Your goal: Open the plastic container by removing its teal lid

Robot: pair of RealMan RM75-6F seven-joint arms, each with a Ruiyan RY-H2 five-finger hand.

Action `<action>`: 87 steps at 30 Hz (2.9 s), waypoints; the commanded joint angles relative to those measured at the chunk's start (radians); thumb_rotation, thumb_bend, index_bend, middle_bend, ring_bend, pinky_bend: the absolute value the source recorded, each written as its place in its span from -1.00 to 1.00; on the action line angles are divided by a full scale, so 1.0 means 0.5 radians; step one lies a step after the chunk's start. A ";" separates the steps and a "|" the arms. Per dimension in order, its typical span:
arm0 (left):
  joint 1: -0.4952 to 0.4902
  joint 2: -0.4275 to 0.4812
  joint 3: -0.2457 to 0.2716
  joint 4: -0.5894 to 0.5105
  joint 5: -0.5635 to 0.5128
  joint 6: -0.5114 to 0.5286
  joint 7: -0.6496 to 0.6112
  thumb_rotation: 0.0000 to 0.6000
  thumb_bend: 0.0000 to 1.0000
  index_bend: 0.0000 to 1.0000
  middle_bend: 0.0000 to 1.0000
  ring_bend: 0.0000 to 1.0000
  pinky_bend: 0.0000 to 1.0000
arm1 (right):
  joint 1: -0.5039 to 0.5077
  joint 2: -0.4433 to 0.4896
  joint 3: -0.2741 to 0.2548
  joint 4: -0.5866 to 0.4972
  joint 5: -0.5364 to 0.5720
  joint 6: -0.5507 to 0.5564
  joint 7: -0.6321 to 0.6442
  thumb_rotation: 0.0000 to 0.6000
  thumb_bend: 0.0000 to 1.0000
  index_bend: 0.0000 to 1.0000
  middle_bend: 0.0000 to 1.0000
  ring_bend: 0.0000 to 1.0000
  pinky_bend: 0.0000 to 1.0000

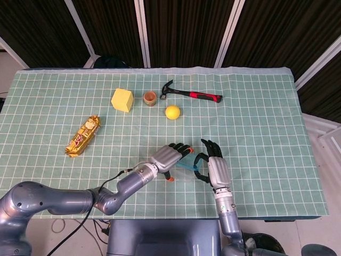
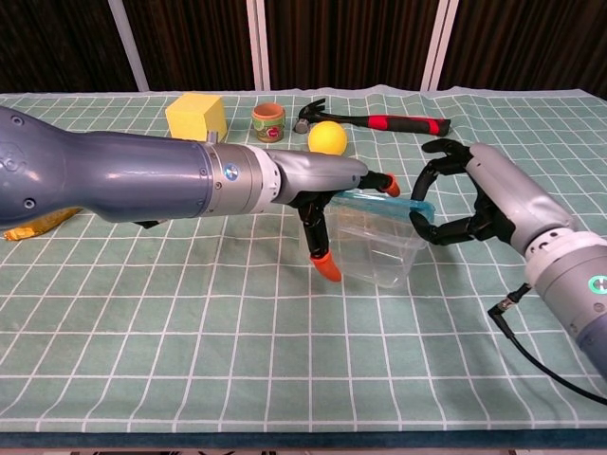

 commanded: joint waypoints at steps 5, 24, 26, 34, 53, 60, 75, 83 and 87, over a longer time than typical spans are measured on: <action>0.023 0.035 -0.012 -0.024 0.033 0.022 -0.034 1.00 -0.96 -1.00 -1.00 -1.00 -0.74 | -0.003 -0.016 0.005 0.017 0.005 0.016 -0.021 1.00 0.62 0.42 -0.73 -1.00 -1.00; 0.090 0.239 -0.076 -0.146 0.125 0.069 -0.136 1.00 -0.96 -1.00 -1.00 -1.00 -0.75 | 0.007 -0.054 0.067 -0.056 0.026 0.052 -0.019 1.00 0.63 0.46 -0.72 -1.00 -1.00; 0.093 0.247 -0.075 -0.155 0.128 0.070 -0.141 1.00 -0.96 -1.00 -1.00 -1.00 -0.75 | 0.009 -0.050 0.069 -0.071 0.031 0.051 -0.034 1.00 0.63 0.46 -0.72 -1.00 -1.00; 0.111 0.309 -0.085 -0.223 0.162 0.081 -0.167 1.00 -1.00 -1.00 -1.00 -1.00 -0.77 | 0.005 -0.029 0.081 -0.169 0.064 0.060 -0.105 1.00 0.63 0.48 -0.71 -1.00 -1.00; 0.188 0.581 -0.112 -0.415 0.234 0.042 -0.322 1.00 -1.00 -1.00 -1.00 -1.00 -0.76 | 0.060 -0.076 0.154 -0.181 0.140 0.050 -0.248 1.00 0.63 0.48 -0.71 -1.00 -1.00; 0.239 0.670 -0.111 -0.442 0.303 0.070 -0.375 1.00 -1.00 -1.00 -1.00 -1.00 -0.76 | 0.170 -0.088 0.340 -0.089 0.210 0.012 -0.295 1.00 0.63 0.48 -0.71 -1.00 -1.00; 0.385 0.786 -0.097 -0.486 0.450 0.172 -0.509 1.00 -1.00 -1.00 -1.00 -1.00 -0.76 | 0.355 0.128 0.597 0.308 0.248 -0.064 -0.320 1.00 0.63 0.47 -0.71 -1.00 -1.00; 0.494 0.814 -0.051 -0.535 0.550 0.241 -0.586 1.00 -1.00 -1.00 -1.00 -1.00 -0.76 | 0.199 0.396 0.401 0.287 0.248 -0.082 -0.473 1.00 0.07 -0.60 -0.96 -1.00 -1.00; 0.589 0.862 0.005 -0.584 0.641 0.315 -0.617 1.00 -1.00 -1.00 -1.00 -1.00 -0.77 | 0.064 0.578 0.296 0.106 0.339 -0.067 -0.650 1.00 -0.19 -1.00 -1.00 -1.00 -1.00</action>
